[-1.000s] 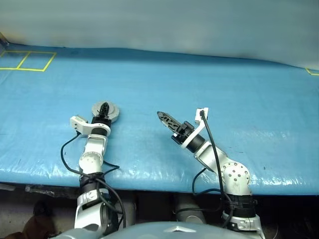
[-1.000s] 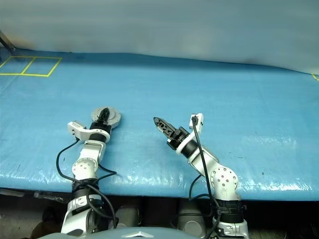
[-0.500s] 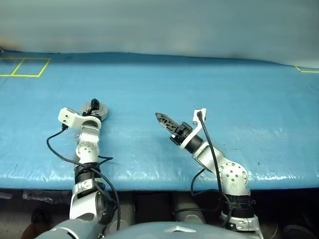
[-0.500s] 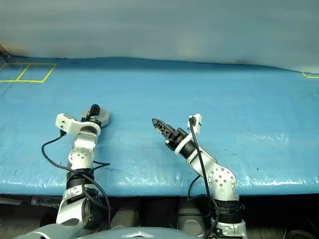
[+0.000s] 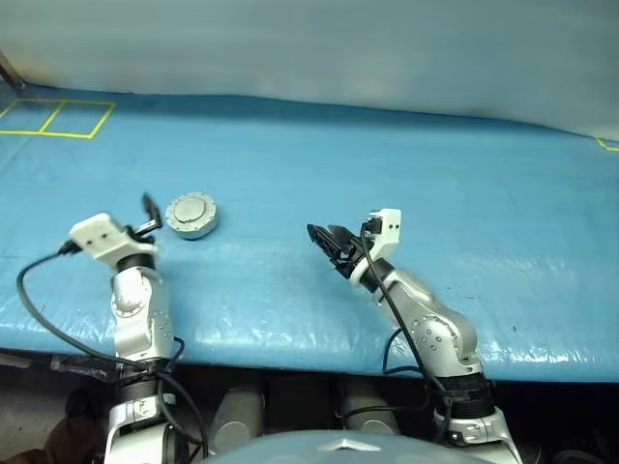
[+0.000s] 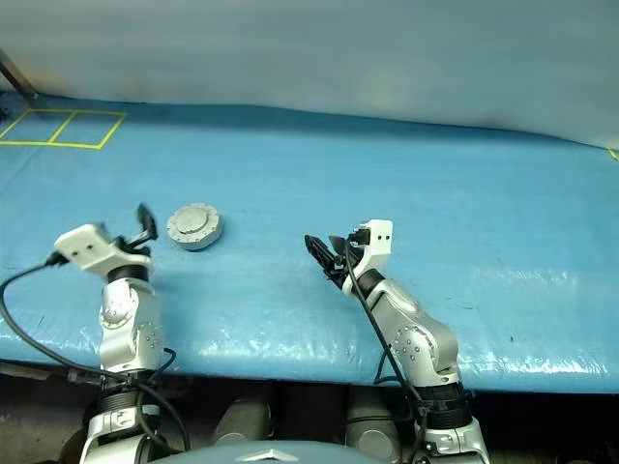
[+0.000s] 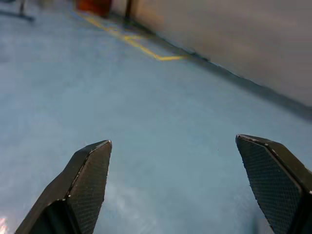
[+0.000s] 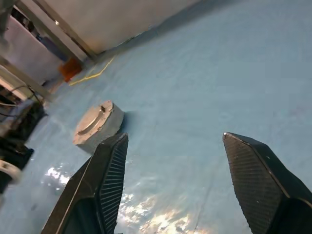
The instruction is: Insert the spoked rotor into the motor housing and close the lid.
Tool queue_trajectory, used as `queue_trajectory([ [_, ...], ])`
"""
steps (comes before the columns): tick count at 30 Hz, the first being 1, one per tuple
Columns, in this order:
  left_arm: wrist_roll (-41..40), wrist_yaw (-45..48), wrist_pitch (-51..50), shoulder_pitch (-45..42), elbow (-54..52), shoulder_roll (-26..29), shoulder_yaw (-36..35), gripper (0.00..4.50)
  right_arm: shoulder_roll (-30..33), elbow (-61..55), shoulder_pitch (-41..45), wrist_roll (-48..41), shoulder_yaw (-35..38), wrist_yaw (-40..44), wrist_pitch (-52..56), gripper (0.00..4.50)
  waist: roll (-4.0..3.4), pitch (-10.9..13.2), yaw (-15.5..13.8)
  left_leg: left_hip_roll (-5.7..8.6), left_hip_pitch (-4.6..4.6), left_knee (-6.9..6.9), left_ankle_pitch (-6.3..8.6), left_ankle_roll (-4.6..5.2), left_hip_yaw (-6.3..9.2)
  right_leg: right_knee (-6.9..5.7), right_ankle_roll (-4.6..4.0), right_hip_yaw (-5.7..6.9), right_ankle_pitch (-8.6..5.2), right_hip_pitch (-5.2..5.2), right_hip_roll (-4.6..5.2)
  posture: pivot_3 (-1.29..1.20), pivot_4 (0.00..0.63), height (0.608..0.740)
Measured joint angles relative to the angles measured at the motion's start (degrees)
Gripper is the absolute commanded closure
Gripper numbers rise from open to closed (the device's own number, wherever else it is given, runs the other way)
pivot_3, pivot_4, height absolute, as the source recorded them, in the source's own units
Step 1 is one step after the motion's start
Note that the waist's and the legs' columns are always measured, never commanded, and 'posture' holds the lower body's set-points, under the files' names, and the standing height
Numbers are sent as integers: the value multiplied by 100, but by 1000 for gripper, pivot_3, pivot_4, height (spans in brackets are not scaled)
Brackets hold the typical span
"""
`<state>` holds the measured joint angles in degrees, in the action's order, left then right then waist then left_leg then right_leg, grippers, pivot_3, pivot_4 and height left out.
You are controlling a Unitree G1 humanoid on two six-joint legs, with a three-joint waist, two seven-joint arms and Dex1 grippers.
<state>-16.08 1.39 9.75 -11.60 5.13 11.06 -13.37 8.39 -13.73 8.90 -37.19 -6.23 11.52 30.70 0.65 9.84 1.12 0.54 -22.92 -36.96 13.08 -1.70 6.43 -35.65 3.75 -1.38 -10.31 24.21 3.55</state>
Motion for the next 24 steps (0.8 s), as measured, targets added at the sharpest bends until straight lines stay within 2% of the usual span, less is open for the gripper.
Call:
queue_trajectory([
  [4, 29, 1888, -195, 167, -648, 578, 1428, 51, 605, 1, -132, 490, -61, 680, -326, 1229, -4, 0, 44, -4, 2, 15, 3, 3, -9, 7, -2, -4, -1, 7, 1, 0, 150, 740],
  [7, 23, 2813, -542, 279, -730, 918, 2003, 51, 888, 1, -195, 758, 17, 977, -542, 1229, -5, 2, 142, -14, 4, 31, 2, 3, -17, -9, -14, -6, -8, 27, -4, 0, 150, 740],
  [11, -36, 3591, -737, 364, -732, 1117, 2238, 51, 1245, 1, -260, 977, 79, 1380, -678, 1229, -6, 3, 159, -19, 14, 42, 1, 4, -14, -19, -25, -4, -16, 30, -10, 0, 150, 740],
  [14, -40, 4042, -832, 424, -732, 1198, 2382, 0, 1571, 0, -354, 1139, 82, 1733, -776, 705, -4, 4, 137, -17, 10, 39, 1, 4, -18, -14, -23, -5, -15, 28, -6, 0, 150, 740],
  [16, -58, 4223, -941, 425, -732, 1208, 2412, 0, 1715, 0, -364, 1322, 60, 1856, -834, 29, -3, 5, 121, -16, 9, 35, 1, 4, -19, -13, -21, -5, -14, 27, -4, 0, 150, 740],
  [24, -30, 4485, -1188, 424, -732, 1200, 2415, 0, 1787, 16, -369, 2000, -35, 1865, -1023, 29, -2, 5, 95, -16, 9, 25, 1, 4, -18, -16, -17, -5, -13, 24, -5, 0, 150, 740],
])
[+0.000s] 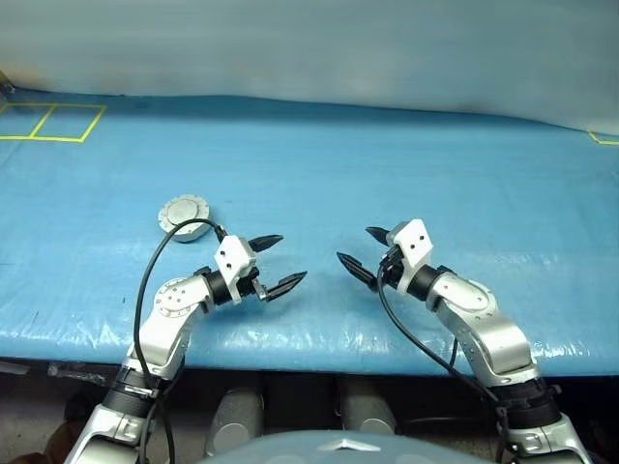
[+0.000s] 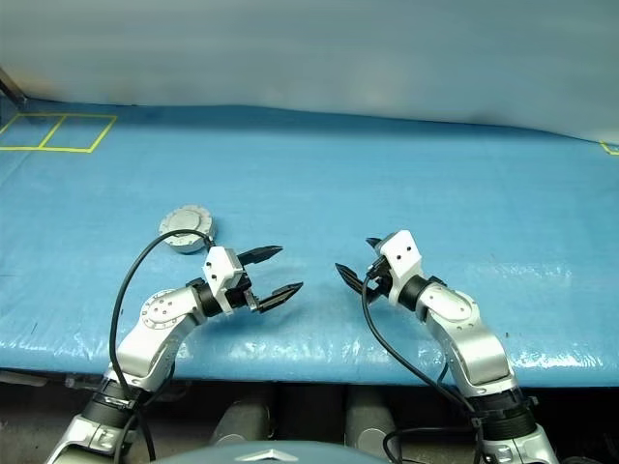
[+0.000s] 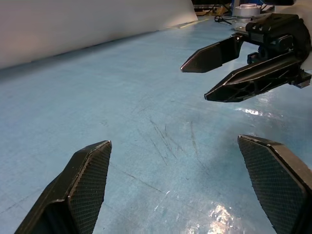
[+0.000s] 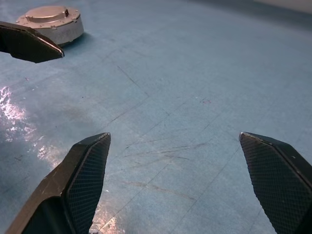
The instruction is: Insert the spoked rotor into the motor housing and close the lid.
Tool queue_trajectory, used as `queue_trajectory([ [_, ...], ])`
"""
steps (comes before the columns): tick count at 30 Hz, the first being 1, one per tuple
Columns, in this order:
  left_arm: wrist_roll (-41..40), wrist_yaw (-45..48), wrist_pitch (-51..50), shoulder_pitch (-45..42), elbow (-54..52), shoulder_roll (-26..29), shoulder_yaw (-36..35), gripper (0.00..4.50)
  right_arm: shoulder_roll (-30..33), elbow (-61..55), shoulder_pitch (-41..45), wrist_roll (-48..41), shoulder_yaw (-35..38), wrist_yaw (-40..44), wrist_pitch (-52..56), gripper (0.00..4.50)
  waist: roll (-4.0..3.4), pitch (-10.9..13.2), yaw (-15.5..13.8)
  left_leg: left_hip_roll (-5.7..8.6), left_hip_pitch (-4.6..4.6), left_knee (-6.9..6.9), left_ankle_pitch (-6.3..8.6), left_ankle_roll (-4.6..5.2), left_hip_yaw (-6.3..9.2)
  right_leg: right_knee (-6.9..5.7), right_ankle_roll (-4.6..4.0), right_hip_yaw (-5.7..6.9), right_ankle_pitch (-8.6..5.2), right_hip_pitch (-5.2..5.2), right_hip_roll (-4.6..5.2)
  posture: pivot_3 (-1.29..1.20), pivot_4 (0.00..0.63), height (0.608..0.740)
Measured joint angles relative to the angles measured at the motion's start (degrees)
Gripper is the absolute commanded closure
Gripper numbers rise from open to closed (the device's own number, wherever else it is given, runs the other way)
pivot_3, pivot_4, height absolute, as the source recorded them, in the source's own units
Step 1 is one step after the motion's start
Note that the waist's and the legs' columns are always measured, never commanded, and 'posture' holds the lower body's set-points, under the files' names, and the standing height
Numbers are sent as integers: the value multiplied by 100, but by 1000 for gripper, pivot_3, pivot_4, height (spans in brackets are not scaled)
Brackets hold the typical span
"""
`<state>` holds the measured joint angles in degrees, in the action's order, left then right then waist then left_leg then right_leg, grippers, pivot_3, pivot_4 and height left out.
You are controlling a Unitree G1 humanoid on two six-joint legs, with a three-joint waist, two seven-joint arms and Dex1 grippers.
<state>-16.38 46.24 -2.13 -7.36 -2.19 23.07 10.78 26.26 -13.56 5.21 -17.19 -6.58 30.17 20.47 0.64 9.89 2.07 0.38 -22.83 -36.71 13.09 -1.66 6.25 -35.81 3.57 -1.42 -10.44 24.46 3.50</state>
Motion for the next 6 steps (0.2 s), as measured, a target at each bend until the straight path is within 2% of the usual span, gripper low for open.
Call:
queue_trajectory([
  [6, 31, -1, -10, -1, 0, -58, 0, 0, -75, 92, 3, 232, -31, -14, -4, 29, 0, 0, -2, 0, 0, -4, 0, 0, 0, 0, 2, 0, 1, -2, 0, 0, 150, 740],
])
